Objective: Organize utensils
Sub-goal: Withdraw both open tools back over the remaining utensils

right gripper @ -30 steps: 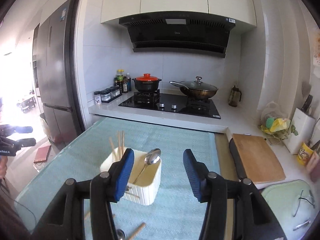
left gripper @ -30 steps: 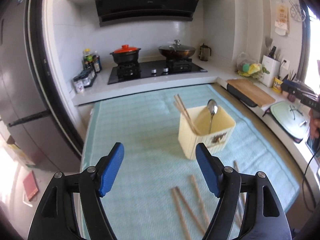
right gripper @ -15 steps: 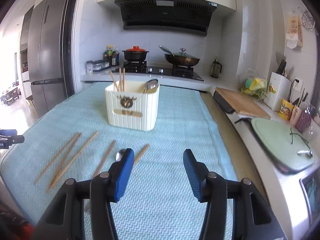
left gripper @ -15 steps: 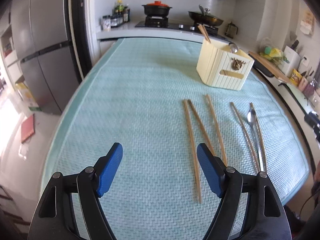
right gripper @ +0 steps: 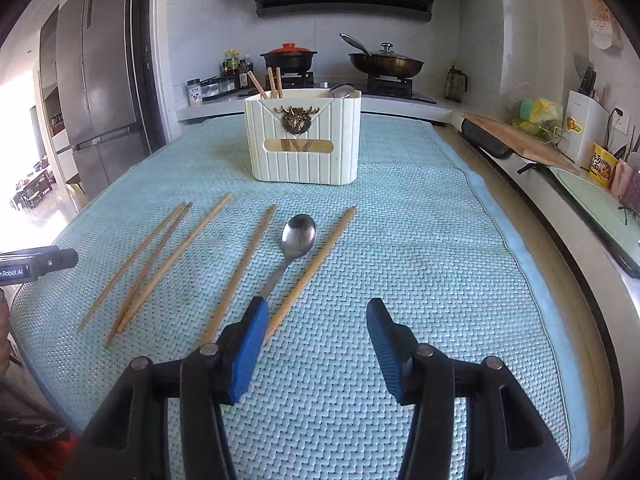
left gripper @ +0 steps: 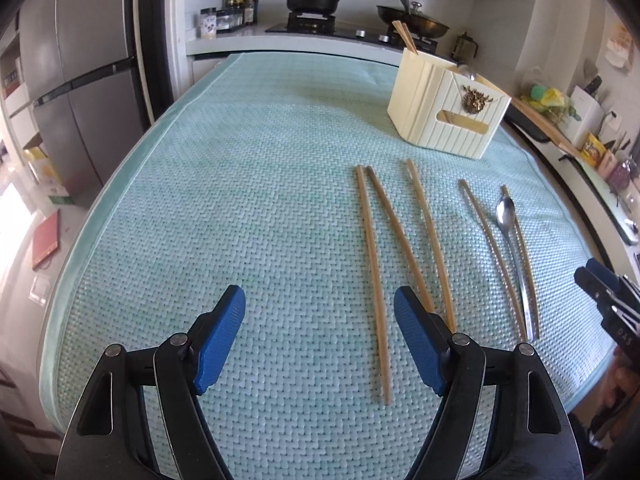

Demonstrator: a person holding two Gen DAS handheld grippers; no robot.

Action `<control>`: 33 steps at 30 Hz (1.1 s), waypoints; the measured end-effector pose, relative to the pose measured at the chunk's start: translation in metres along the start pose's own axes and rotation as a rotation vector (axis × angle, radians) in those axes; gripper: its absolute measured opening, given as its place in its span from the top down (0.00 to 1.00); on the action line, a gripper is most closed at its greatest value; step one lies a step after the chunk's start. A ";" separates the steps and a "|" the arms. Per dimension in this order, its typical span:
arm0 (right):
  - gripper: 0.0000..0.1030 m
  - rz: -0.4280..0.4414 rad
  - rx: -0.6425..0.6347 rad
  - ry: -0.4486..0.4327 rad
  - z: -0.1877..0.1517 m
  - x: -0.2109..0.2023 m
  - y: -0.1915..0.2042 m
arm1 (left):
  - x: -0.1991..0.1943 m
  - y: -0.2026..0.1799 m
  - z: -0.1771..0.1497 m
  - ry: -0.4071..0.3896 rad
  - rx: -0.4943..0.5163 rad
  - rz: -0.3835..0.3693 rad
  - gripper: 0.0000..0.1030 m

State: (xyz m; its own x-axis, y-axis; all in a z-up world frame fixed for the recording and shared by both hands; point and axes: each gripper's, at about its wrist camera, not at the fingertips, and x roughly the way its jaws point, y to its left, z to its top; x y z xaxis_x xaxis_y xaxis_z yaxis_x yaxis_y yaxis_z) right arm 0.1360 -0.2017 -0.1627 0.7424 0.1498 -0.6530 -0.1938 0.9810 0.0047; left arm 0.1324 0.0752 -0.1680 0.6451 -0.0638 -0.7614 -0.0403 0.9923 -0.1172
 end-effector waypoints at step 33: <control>0.84 -0.018 0.014 0.202 0.020 0.082 -0.008 | 0.050 -0.010 0.021 0.087 0.053 0.015 0.24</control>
State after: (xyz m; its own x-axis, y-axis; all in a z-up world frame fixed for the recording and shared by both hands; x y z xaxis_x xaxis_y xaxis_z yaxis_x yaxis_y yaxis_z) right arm 0.2114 -0.1949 -0.2008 0.6018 0.1059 -0.7916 -0.1718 0.9851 0.0011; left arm 0.1810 0.0642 -0.1911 0.5759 -0.0554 -0.8157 -0.0078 0.9973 -0.0733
